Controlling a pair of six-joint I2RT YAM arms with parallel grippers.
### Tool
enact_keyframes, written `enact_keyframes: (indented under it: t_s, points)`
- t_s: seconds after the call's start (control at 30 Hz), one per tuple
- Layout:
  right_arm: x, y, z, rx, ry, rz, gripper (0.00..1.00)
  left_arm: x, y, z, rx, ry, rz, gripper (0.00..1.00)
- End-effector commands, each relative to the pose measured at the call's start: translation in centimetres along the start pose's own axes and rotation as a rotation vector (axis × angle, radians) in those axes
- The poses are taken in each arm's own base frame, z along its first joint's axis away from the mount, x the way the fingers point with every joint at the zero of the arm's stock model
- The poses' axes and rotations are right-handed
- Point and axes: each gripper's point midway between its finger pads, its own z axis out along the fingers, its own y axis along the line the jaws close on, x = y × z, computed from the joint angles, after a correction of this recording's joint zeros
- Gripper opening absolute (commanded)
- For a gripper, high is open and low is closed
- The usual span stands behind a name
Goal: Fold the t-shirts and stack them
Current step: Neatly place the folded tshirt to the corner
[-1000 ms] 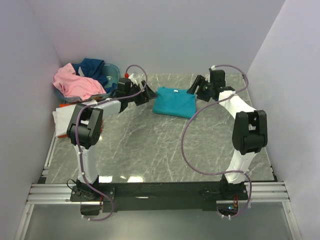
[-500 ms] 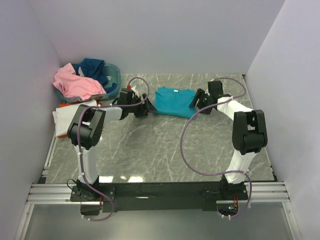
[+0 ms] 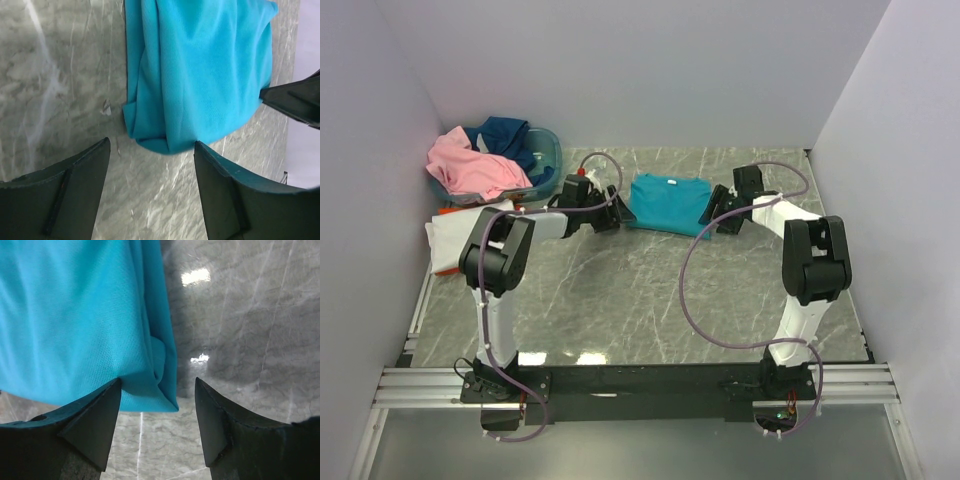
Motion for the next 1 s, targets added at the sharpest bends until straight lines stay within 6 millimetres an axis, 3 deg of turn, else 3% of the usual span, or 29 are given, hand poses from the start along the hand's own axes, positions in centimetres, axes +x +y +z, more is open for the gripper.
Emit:
enact_keyframes:
  t_s: [0.0,0.5,0.73,0.83,0.87,0.97]
  points:
    - [-0.5,0.0,0.6,0.007,0.004,0.013,0.67,-1.4,-0.9,1.0,0.02,-0.024,0.03,0.73]
    - [0.2,0.2,1.5,-0.016,0.054,0.031,0.59,-1.0,0.4,3.6,0.005,0.017,0.0,0.63]
    - [0.7,1.0,1.9,-0.052,0.085,0.031,0.49,-0.3,0.4,4.7,0.018,0.046,-0.005,0.56]
    - [0.9,1.2,2.1,-0.06,0.096,0.029,0.4,0.1,0.3,5.1,0.028,0.061,-0.008,0.43]
    - [1.2,1.4,2.0,-0.07,0.106,0.026,0.37,0.3,0.4,5.3,0.035,0.071,-0.012,0.32]
    - [1.7,1.4,2.0,-0.077,0.127,0.024,0.2,0.7,0.5,5.3,0.036,0.08,-0.02,0.11]
